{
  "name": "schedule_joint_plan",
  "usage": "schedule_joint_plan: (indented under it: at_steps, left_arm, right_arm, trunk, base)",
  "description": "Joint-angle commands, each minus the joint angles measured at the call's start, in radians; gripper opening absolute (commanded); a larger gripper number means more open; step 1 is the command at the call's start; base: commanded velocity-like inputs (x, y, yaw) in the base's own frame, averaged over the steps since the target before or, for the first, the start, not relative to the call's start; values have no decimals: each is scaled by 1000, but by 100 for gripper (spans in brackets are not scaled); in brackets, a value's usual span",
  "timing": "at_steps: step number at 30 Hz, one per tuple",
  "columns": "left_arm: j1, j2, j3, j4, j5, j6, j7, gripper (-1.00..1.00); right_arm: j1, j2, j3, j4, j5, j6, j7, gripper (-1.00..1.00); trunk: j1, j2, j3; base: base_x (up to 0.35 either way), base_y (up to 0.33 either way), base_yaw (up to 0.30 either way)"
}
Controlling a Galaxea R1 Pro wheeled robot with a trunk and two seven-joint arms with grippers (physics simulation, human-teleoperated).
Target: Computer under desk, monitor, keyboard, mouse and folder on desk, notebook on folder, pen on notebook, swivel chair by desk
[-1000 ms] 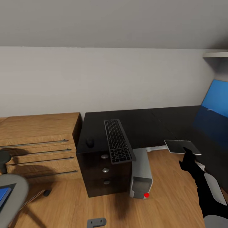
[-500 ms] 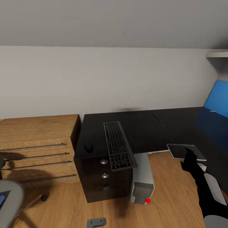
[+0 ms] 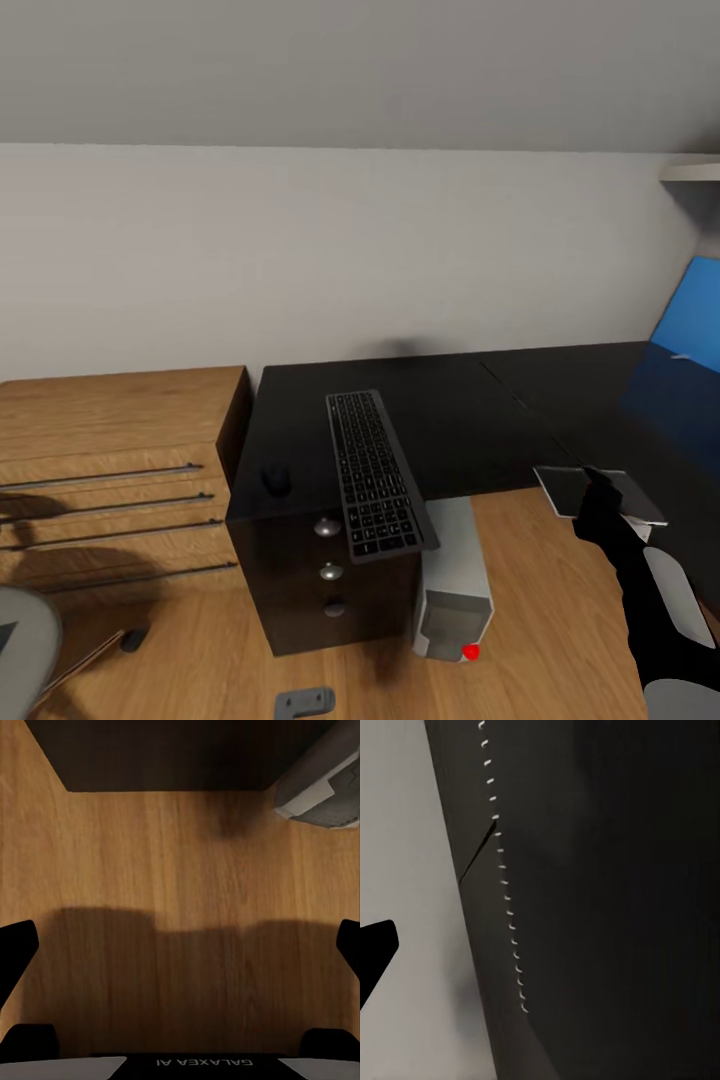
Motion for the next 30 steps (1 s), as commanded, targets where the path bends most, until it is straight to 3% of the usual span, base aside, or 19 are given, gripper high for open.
schedule_joint_plan:
  at_steps: [1,26,30]
  left_arm:
    - [0,0,-1,-2,9,2,8,100]
    - [0,-1,-3,-1,11,2,9,100]
    - [0,0,-2,-2,10,2,9,100]
  right_arm:
    - [-1,0,-2,-1,-6,4,-7,-100]
    - [-1,2,4,-5,-8,7,-2,-100]
    - [-1,3,42,-10,3,7,6,-100]
  trunk:
    - [0,0,-1]
    - [0,0,-1]
    - [0,0,-1]
  base:
    - [82,0,0]
    - [6,0,0]
    - [0,0,0]
